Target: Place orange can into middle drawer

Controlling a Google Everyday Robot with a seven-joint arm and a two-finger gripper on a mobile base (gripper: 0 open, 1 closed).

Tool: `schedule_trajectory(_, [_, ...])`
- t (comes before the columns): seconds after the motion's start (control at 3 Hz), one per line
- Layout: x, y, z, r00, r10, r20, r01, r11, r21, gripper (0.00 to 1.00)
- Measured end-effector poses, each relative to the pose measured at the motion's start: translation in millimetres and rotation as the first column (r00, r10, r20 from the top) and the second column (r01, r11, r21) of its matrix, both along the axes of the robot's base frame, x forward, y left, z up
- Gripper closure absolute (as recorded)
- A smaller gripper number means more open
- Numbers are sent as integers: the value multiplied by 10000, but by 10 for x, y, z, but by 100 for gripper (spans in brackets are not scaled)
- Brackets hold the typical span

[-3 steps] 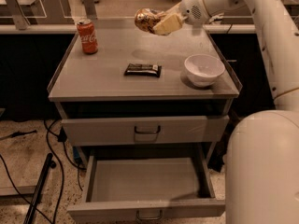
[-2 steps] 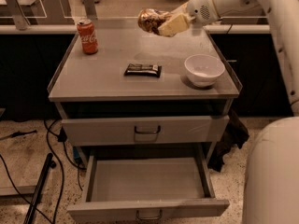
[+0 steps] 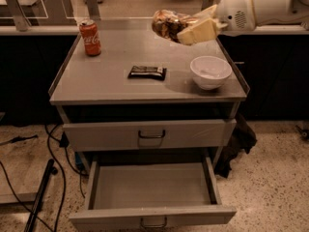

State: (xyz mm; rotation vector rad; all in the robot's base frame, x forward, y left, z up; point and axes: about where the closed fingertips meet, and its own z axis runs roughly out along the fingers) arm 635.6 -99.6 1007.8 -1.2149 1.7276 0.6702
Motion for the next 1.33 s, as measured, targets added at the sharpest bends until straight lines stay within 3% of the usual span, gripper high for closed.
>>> schedule_trajectory(0.33, [-609, -73, -16, 9997, 21, -242, -12, 9992, 393, 100])
schedule_trajectory(0.67, [-1167, -123, -242, 9936, 16, -1133, 43, 9987, 512, 100])
schedule_trajectory(1.0, [-1242, -178, -382, 9898, -78, -1422, 143, 9989, 448, 100])
schedule_trajectory(1.33, [-1398, -201, -533, 9893, 300, -1428, -284, 9995, 131, 100])
